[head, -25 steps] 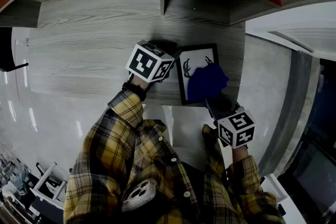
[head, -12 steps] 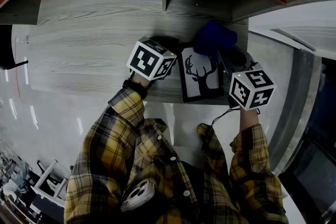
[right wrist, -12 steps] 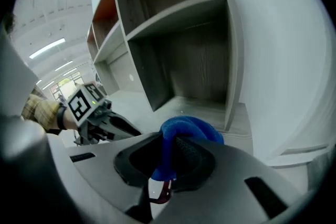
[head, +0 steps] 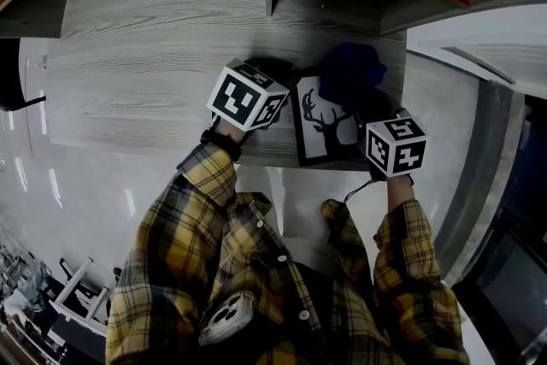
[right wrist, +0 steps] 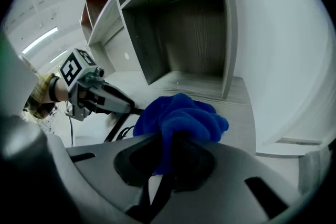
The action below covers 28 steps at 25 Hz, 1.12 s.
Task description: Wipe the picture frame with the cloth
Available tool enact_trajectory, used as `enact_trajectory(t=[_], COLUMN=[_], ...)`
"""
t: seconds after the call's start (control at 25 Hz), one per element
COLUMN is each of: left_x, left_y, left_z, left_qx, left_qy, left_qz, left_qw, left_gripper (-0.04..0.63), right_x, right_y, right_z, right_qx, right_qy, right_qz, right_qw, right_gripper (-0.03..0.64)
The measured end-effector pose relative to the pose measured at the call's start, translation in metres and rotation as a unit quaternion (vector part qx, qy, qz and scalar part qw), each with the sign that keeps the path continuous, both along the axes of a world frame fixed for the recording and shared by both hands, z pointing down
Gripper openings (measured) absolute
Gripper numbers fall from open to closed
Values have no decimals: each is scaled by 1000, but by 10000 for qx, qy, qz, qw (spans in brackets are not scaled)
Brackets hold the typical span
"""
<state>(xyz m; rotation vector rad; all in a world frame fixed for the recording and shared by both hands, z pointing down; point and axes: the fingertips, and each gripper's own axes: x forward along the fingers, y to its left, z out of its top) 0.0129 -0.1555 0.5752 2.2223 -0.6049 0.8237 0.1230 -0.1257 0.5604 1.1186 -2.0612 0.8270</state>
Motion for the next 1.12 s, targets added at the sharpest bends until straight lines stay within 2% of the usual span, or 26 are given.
enact_trajectory(t=[0.44,0.84,0.96,1.12], left_x=[0,0,0,-1], left_y=[0,0,0,0], left_z=[-2,-2,-1,-1], left_qx=[1,-29,2,129], left_qy=[-2,17,16,20], left_qz=[6,-31,-35,-49], left_qw=[10000,10000,10000,9999], left_gripper=[86,86,86,87], right_x=[17,34,36,33], right_y=[94,140,148,143], right_z=[-1,-4,-2,-18], right_qx=[-541,-896,-919,-724], right_qy=[-80,-293,-258,-385], right_qz=[0,462,497,564], right_qw=[9985,9945,9942,9950], right_gripper=[48,49,49,48])
